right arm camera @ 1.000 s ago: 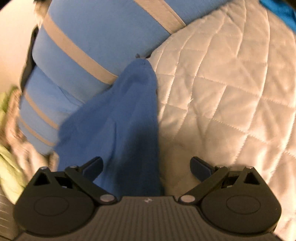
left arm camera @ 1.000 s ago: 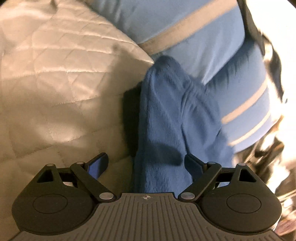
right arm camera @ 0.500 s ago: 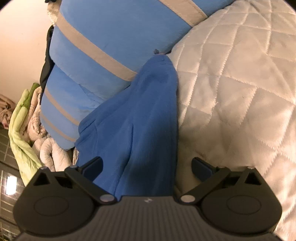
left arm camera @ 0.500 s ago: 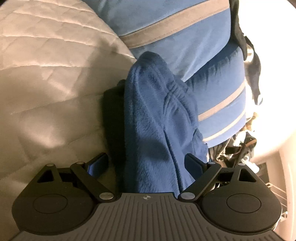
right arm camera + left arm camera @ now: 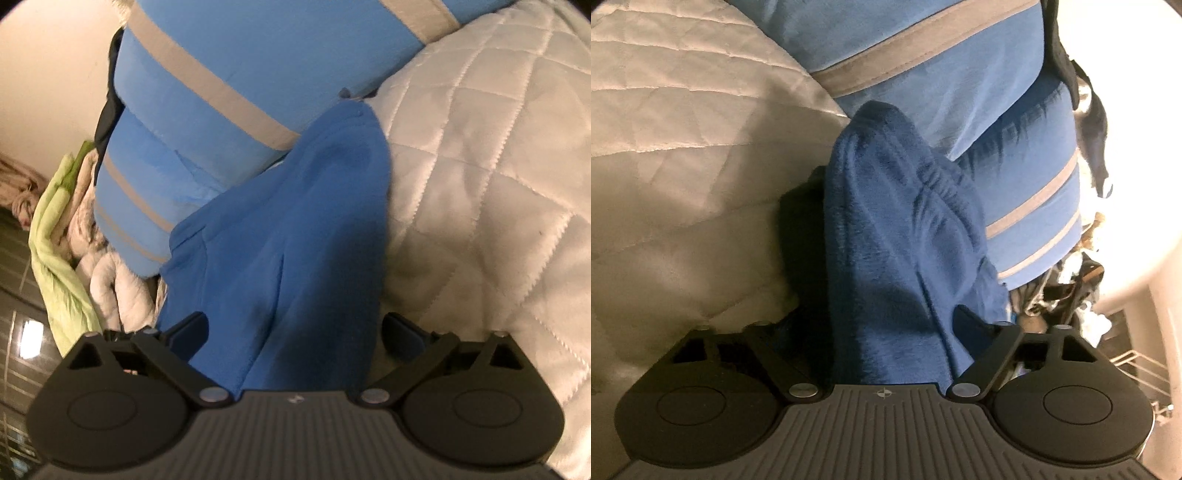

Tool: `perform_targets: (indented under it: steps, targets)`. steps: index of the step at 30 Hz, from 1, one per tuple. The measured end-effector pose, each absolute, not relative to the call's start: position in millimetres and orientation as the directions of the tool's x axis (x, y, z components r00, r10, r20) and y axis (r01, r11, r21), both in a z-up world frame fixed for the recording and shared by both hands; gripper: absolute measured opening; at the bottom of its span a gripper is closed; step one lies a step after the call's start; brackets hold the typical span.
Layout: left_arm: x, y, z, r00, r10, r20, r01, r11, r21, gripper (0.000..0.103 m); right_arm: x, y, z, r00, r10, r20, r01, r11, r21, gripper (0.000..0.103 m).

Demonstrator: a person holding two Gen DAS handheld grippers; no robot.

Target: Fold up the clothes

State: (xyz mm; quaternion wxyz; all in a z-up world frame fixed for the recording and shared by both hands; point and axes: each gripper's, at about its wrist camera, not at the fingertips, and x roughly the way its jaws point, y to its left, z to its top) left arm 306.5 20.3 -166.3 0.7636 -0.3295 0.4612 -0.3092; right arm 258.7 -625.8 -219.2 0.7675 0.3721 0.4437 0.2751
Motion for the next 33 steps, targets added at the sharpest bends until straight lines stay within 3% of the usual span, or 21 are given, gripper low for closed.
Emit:
perform_targets:
  steps: [2,5,8,9,15,20,26,33]
  targets:
    - [305.1,21.9,-167.2,0.390,-0.766,-0.511,0.169,0.605,-0.778,0.059,259.8,-624.9,-220.5,0.455,0.751,-0.479,-0.095,0.576,0.812,0.088]
    - [304.2,20.9,-166.6,0.395,-0.755,-0.523,0.158,0.617,-0.771,0.052,262.1,-624.4,-223.3,0.460,0.735,-0.499,-0.070,0.590,0.804,0.069]
    - [302.7,15.8,-163.4,0.402,-0.731,-0.551,0.149,0.646,-0.749,0.042,264.5,-622.3,-225.0,0.461,0.711,-0.531,-0.040,0.615,0.788,0.048]
    - [301.3,12.8,-161.1,0.408,-0.718,-0.564,0.150,0.662,-0.734,0.037,264.8,-621.0,-224.1,0.462,0.695,-0.551,-0.032,0.634,0.773,0.036]
    - [290.6,-11.1,-137.4,0.452,-0.588,-0.671,0.158,0.793,-0.588,0.025,257.3,-590.4,-195.9,0.492,0.545,-0.679,-0.084,0.806,0.587,0.027]
    - [281.8,-36.5,-116.1,0.491,-0.450,-0.746,0.191,0.891,-0.412,0.022,245.8,-560.5,-174.9,0.543,0.392,-0.743,-0.105,0.909,0.403,0.024]
    - [269.8,-66.2,-97.7,0.552,-0.293,-0.781,0.189,0.956,-0.225,0.021,230.0,-532.5,-156.5,0.605,0.235,-0.761,-0.098,0.970,0.222,0.022]
    - [252.7,-86.0,-69.4,0.629,-0.184,-0.755,0.187,0.979,-0.082,0.020,210.1,-507.8,-128.9,0.680,0.109,-0.725,-0.098,0.994,0.057,0.021]
